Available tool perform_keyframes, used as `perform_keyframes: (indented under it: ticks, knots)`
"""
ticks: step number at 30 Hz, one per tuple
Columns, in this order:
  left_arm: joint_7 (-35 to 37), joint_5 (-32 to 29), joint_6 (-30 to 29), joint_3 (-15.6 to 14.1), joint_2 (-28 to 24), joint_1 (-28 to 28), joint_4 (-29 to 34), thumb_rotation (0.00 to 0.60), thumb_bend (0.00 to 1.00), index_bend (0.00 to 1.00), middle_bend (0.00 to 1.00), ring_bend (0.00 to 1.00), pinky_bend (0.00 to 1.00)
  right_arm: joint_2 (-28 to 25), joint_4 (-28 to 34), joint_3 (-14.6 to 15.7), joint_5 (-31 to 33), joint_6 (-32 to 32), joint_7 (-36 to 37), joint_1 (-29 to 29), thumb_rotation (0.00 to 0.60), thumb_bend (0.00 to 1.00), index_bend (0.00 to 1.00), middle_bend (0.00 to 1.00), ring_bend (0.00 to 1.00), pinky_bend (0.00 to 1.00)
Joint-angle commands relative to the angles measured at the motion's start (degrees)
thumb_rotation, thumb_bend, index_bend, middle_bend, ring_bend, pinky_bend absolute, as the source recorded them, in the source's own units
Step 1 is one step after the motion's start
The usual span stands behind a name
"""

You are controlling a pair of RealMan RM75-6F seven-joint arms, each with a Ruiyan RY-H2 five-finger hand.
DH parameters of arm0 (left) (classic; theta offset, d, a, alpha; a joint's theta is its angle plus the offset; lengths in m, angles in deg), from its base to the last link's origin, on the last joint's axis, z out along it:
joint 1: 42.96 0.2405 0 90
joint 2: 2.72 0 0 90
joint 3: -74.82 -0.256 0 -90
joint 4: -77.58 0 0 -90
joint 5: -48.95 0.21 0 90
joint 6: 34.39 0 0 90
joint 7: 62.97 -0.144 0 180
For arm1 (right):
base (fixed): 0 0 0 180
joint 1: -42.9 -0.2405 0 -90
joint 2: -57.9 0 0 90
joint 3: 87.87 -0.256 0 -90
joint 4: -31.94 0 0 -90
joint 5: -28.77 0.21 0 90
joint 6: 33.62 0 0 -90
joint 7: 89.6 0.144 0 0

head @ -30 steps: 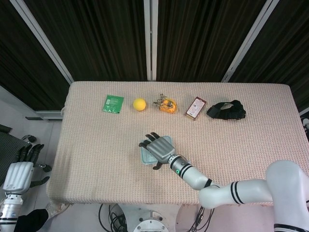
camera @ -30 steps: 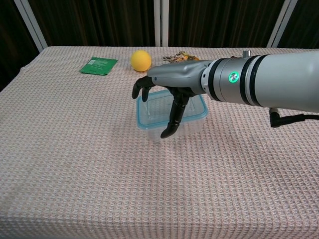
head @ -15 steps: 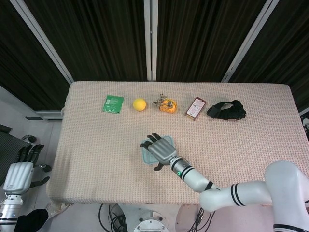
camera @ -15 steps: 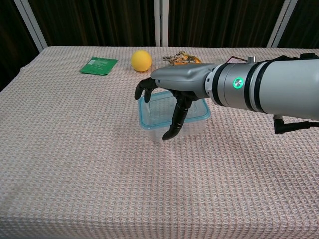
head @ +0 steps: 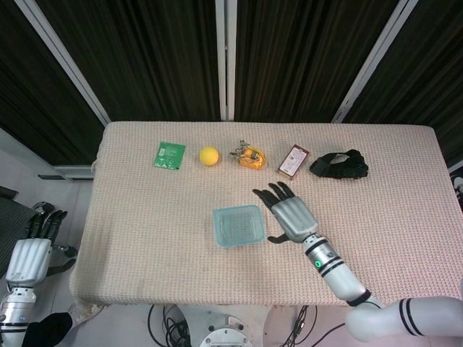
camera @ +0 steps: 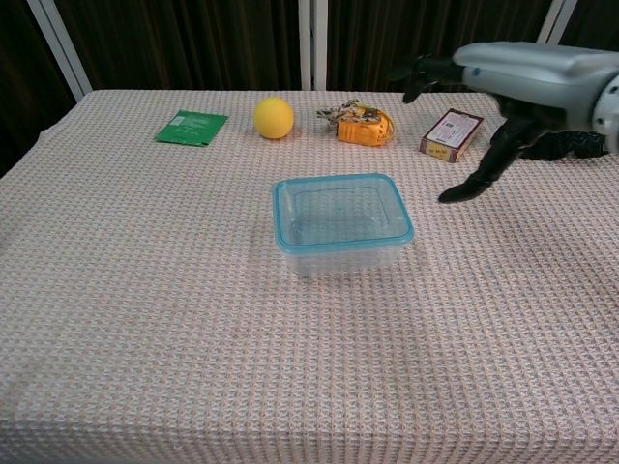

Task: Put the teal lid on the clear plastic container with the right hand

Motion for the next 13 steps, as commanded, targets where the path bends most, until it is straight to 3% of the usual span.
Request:
perform_keyframes:
  ticks: [1,6,13]
  knots:
    - [-0.9,0.5,-0.6,0.5,0.1,-0.4,0.3,0.600,0.00,0.08,0.06,0.00,0.03,-6.1,1.3,4.8,-7.7,-8.9,5.7,9.0,0.600,0.00,0.00,0.05,0.00,0.00]
    - [-3.8,1.4,-2.2,1.6,0.1,-0.9,1.6,0.600,0.00,0.08,0.06,0.00,0.02,-9.9,-1.7,8.5,-14.0,-17.8,11.9,19.2,0.600,0.00,0.00,0.00,0.00,0.00]
    - [-7.1,1.7,-3.1,1.9,-0.7,-1.0,4.5,0.600,0.00,0.08,0.06,0.00,0.02,-12.0,-5.7,10.0,-18.6,-22.0,19.7,27.3,0.600,0.00,0.00,0.00,0.00,0.00]
